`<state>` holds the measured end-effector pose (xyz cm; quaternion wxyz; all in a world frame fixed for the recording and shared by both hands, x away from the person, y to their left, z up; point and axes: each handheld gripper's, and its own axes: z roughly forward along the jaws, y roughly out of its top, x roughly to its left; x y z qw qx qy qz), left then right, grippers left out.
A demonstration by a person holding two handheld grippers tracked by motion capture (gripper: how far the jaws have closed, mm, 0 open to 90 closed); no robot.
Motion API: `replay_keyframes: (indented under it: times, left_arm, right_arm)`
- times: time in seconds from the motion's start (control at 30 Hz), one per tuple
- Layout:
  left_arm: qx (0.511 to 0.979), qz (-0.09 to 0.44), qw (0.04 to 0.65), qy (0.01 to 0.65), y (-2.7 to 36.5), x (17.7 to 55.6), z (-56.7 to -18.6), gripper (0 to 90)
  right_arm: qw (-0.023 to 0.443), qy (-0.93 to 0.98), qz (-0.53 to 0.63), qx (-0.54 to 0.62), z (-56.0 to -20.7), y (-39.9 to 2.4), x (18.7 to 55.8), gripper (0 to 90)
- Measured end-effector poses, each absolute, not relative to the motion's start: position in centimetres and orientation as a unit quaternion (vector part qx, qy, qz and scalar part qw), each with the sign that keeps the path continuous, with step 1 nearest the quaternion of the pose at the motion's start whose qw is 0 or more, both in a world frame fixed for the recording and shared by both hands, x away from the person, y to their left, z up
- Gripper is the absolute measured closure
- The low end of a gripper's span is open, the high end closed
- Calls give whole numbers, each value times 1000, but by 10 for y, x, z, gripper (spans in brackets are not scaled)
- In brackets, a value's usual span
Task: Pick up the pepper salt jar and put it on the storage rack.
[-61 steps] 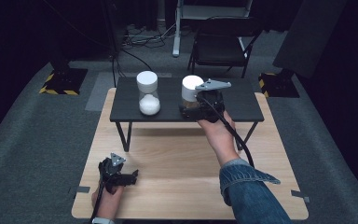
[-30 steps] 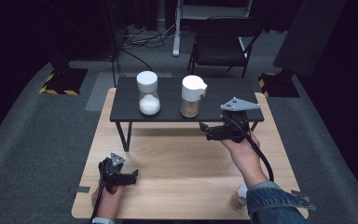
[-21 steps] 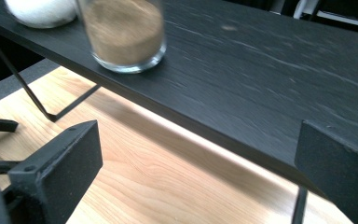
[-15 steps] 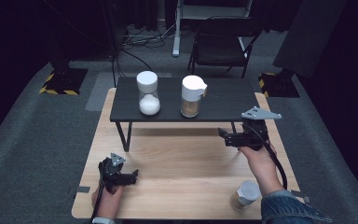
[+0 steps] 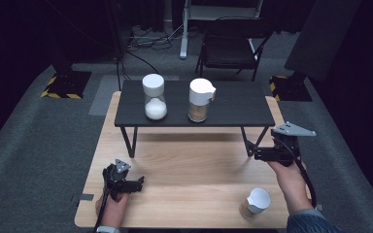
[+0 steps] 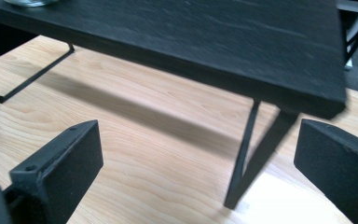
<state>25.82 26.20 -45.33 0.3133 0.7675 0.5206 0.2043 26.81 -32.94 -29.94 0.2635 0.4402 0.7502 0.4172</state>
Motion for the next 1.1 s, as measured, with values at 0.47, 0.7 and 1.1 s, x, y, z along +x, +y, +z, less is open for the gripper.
replay_keyframes:
  times: [0.47, 0.7, 1.1]
  left_arm:
    - [769, 203, 314, 518, 262, 258, -453, 2]
    - [769, 203, 314, 518, 262, 258, -453, 2]
    - [768, 205, 312, 521, 261, 259, -453, 2]
  right_arm:
    - [265, 742, 407, 462, -326, -364, 257, 12]
    - [267, 739, 402, 470, -342, -378, 252, 14]
    - [253, 744, 387, 483, -375, -396, 254, 15]
